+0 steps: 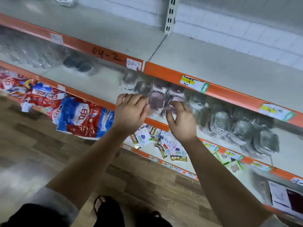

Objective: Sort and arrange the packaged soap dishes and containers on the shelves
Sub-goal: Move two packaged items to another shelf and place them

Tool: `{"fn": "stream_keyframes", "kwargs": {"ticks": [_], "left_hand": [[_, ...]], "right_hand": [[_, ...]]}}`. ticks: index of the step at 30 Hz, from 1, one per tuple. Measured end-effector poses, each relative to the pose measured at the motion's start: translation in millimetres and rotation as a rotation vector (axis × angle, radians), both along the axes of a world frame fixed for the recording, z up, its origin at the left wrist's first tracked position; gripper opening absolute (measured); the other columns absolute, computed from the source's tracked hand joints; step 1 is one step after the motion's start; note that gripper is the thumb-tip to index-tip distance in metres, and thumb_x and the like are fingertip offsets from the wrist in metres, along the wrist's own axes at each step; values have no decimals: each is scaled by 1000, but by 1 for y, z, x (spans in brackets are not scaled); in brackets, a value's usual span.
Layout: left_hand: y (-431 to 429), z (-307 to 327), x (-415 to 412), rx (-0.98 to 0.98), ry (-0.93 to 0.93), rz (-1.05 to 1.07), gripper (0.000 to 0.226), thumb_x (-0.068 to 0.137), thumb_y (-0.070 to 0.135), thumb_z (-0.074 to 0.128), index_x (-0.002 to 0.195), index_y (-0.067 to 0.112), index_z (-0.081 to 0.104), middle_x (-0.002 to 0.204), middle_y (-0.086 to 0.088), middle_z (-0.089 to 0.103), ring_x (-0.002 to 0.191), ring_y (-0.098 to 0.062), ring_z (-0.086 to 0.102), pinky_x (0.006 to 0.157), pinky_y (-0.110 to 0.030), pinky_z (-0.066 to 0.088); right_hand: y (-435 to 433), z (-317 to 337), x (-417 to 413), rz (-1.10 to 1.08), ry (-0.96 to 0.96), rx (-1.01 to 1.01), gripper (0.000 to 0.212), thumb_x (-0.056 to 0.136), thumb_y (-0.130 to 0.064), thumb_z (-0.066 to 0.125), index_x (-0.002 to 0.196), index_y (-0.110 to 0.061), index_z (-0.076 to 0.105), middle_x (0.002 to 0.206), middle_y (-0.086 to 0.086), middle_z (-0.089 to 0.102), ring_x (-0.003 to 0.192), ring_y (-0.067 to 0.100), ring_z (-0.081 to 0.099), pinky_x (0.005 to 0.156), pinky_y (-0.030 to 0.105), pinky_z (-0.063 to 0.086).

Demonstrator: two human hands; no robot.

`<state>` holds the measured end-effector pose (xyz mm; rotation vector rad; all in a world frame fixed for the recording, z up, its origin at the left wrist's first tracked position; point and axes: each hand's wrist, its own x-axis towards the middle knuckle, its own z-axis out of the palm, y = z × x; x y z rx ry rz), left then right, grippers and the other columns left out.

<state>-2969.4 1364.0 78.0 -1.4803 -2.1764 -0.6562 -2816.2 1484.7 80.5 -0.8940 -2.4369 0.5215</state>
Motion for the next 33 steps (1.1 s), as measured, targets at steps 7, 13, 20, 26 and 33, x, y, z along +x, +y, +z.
{"fn": "stream_keyframes", "kwargs": {"ticks": [7,13,20,26,33], "left_hand": [[-89,43,-117,9,-11,182,38,94,31,41,111,12,70,109,-5,69,95,-26,65,96,-42,36],[-147,70,-226,-119,-26,260,43,98,37,36,120,15,66,117,-4,66,105,-26,62,101,-45,32],[-194,89,-332,-103,-5,263,48,96,40,29,118,16,65,116,-4,65,105,-27,61,101,-44,31],[-209,106,-432,-48,22,293,45,95,39,33,115,17,66,119,-3,64,108,-26,60,100,-46,33],[-219,113,-564,-17,64,360,31,95,32,53,114,13,68,113,-7,67,100,-31,63,97,-49,39]], "right_hand": [[-67,48,-143,174,93,112,26,95,-21,57,114,-4,63,110,15,64,104,38,57,89,45,47],[-131,66,-270,222,161,129,23,96,-19,57,112,-4,63,111,15,64,104,35,56,86,42,46],[-174,80,-382,256,197,132,25,95,-22,55,113,-9,65,113,9,66,107,33,57,88,45,48],[-194,92,-490,322,254,109,29,90,-23,51,109,-5,65,109,13,65,103,33,59,89,41,47],[-182,99,-628,325,273,86,24,96,-20,56,114,-9,64,115,8,63,108,28,55,91,36,44]]}}
